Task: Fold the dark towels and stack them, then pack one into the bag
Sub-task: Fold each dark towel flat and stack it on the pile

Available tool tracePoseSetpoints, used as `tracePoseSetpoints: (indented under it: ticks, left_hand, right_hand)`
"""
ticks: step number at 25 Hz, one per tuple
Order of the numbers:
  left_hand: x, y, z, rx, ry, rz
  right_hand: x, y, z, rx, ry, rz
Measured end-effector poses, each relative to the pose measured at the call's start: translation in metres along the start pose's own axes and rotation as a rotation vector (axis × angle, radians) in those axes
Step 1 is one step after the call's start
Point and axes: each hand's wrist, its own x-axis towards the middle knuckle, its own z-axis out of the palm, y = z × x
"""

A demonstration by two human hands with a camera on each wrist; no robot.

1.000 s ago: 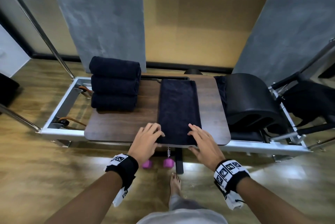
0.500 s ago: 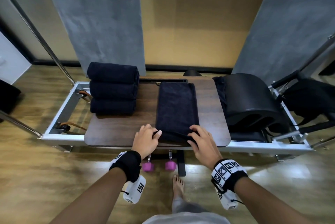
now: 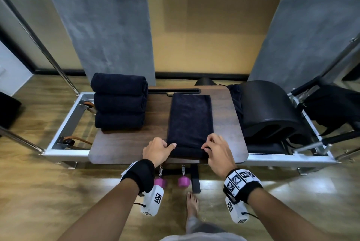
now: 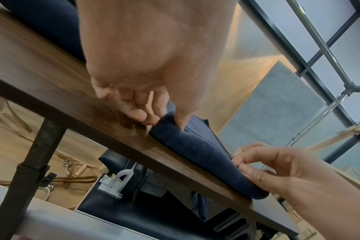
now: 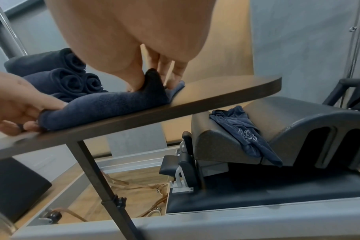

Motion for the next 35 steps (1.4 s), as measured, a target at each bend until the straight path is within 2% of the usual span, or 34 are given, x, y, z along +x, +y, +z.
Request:
tracePoseSetpoints:
  ticks: [3, 6, 8, 9, 10, 12, 14, 16, 19, 21, 23, 27, 31, 33, 35]
  left_hand:
    - [0.007, 0.004, 0.0, -0.047, 0.006, -0.059]
    - [0.011, 0.003, -0.001, -0.15, 0.044, -0.105]
    - [0.009, 0.003, -0.004, -0.176, 0.088, -0.107]
    - [0.007, 0.002, -0.005, -0.131, 0.144, -0.05]
    - [0.004, 0.002, -0.004, -0.068, 0.203, 0.072]
    - [0.0, 0.002, 0.001, 0.08, 0.294, 0.407]
    - [-0.003, 0.0, 0.009, 0.181, 0.318, 0.664]
    - [-0.003, -0.005, 0.013, 0.216, 0.32, 0.743]
    - [0.0, -0.019, 0.017, 0.25, 0.23, 0.708]
    - [0.002, -0.022, 0.018, 0.295, 0.201, 0.723]
    - [0.007, -0.019, 0.018, 0.247, 0.22, 0.714]
    - [0.02, -0.004, 0.019, 0.197, 0.197, 0.524]
    - [0.031, 0.002, 0.025, 0.244, 0.168, 0.424]
    - [0.032, 0.007, 0.025, 0.268, 0.161, 0.399]
    - [0.032, 0.008, 0.023, 0.228, 0.174, 0.389]
  right_hand:
    - [0.001, -0.007, -0.003, -0.224, -0.043, -0.099]
    - [0.002, -0.01, -0.007, -0.25, -0.045, -0.168]
    - [0.008, -0.009, -0.008, -0.19, -0.069, -0.156]
    - [0.013, -0.01, -0.009, -0.11, -0.074, -0.12]
    - [0.016, -0.01, -0.01, -0.021, -0.078, -0.072]
    - [0.024, -0.01, -0.013, 0.11, -0.104, 0.02]
    - [0.03, -0.01, -0.014, 0.171, -0.131, 0.083]
    - [0.034, -0.009, -0.015, 0.199, -0.132, 0.125]
    - [0.034, -0.008, -0.014, 0.166, -0.135, 0.158]
    - [0.029, -0.007, -0.013, 0.11, -0.118, 0.128]
    - [0.024, -0.006, -0.011, -0.003, -0.107, 0.048]
    - [0.018, -0.008, -0.007, -0.311, -0.02, -0.125]
    - [0.013, -0.013, -0.001, -0.285, 0.088, -0.279]
    - [0.018, -0.012, -0.001, -0.273, 0.021, -0.309]
    - [0.027, -0.011, -0.003, -0.239, -0.084, -0.274]
